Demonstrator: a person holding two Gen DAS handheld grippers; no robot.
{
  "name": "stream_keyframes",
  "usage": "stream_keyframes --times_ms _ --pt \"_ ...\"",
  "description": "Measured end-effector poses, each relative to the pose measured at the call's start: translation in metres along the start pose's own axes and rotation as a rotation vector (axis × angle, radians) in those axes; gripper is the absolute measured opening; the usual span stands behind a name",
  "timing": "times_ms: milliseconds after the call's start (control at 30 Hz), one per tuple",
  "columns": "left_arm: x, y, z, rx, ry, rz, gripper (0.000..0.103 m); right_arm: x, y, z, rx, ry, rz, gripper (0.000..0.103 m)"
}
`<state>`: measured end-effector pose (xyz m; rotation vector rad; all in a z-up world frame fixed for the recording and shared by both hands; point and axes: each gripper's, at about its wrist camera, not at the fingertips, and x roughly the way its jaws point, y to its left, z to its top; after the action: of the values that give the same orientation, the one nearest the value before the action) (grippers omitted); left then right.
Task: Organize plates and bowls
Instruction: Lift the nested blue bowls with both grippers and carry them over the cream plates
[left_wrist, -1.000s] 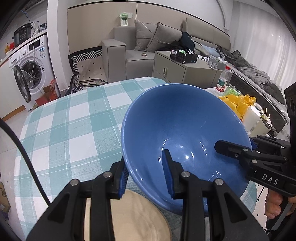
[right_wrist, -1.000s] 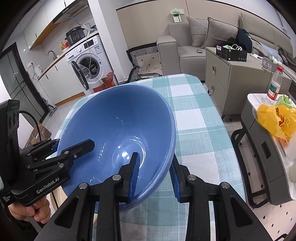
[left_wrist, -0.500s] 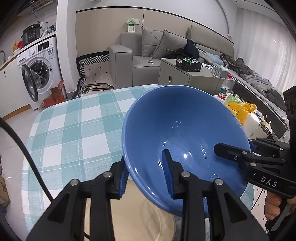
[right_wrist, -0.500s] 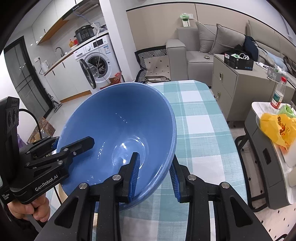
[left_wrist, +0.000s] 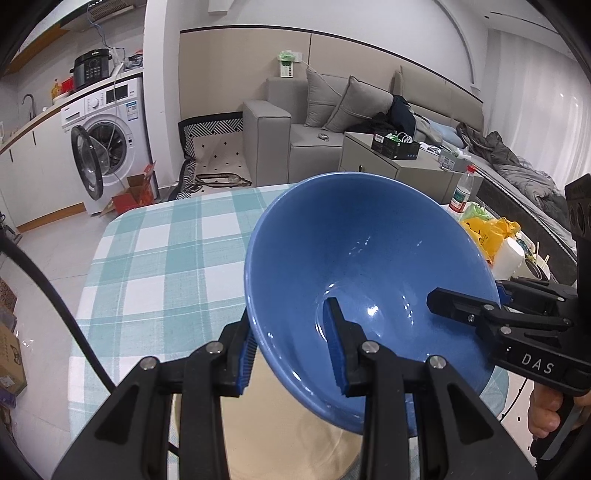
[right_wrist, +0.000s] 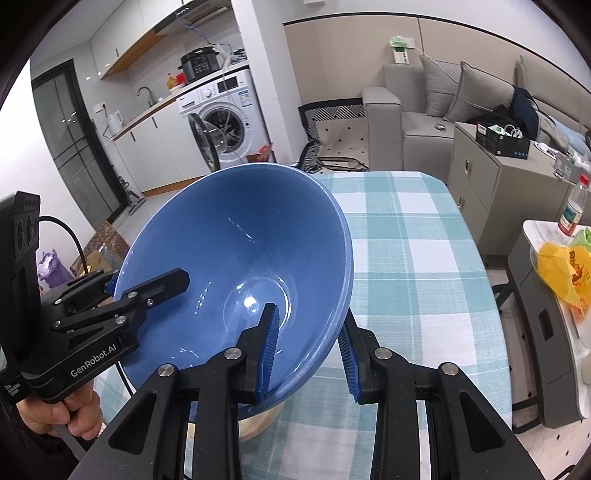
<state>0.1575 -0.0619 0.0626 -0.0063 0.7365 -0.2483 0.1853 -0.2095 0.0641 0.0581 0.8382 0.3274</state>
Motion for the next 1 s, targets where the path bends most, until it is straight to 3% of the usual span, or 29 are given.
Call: stream_keyframes --times_ms 433,1000 --pt "-0.016 0.037 -0.03 -0.07 0.007 0.06 0.032 0.019 0.045 -0.014 -0.059 0.037 0.051 0.032" --pt "0.018 0.064 -0.057 -0.113 0.079 0.102 0.032 0.083 0.054 -0.029 -0.068 0.144 0.091 0.032"
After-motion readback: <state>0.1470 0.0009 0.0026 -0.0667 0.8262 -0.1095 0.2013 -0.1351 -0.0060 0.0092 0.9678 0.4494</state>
